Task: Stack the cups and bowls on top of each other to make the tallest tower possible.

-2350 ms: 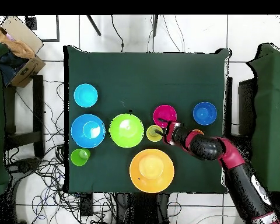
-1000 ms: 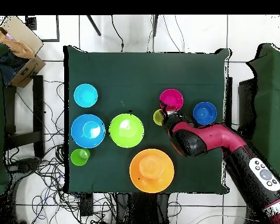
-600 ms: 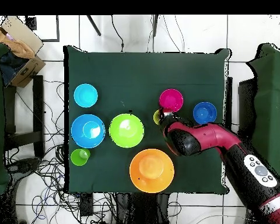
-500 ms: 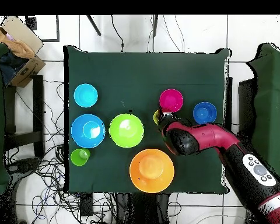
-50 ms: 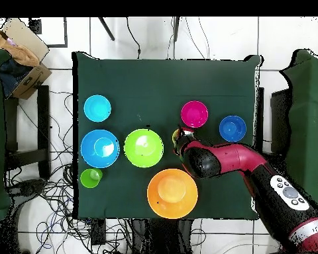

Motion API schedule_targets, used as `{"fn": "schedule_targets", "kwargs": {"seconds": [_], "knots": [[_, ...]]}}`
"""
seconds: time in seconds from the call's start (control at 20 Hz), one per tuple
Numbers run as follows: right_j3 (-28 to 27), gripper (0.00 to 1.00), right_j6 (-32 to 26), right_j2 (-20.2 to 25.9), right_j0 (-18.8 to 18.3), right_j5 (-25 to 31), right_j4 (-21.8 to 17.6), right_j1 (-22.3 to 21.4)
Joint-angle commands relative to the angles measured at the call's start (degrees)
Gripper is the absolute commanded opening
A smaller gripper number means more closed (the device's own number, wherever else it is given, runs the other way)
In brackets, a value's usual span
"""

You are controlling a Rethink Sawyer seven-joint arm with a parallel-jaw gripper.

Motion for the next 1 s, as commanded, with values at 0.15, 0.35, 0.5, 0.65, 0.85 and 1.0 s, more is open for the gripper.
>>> {"fn": "schedule_targets", "kwargs": {"seconds": [0.15,0.35,0.5,0.65,0.85,1.0], "knots": [[2.5,0.00,12.0,-5.6,3.2,4.0,1.8,-1.5],[1.6,0.00,11.4,-6.4,4.0,6.6,3.1,-2.4],[0.9,0.00,11.5,-6.7,4.5,5.8,3.5,-2.3],[1.4,0.00,12.3,-7.1,5.4,5.4,4.1,-3.2],[1.9,0.00,11.8,-6.3,5.6,6.4,5.7,-5.5],[3.4,0.00,9.9,-3.4,5.4,10.9,9.3,-11.3]]}}
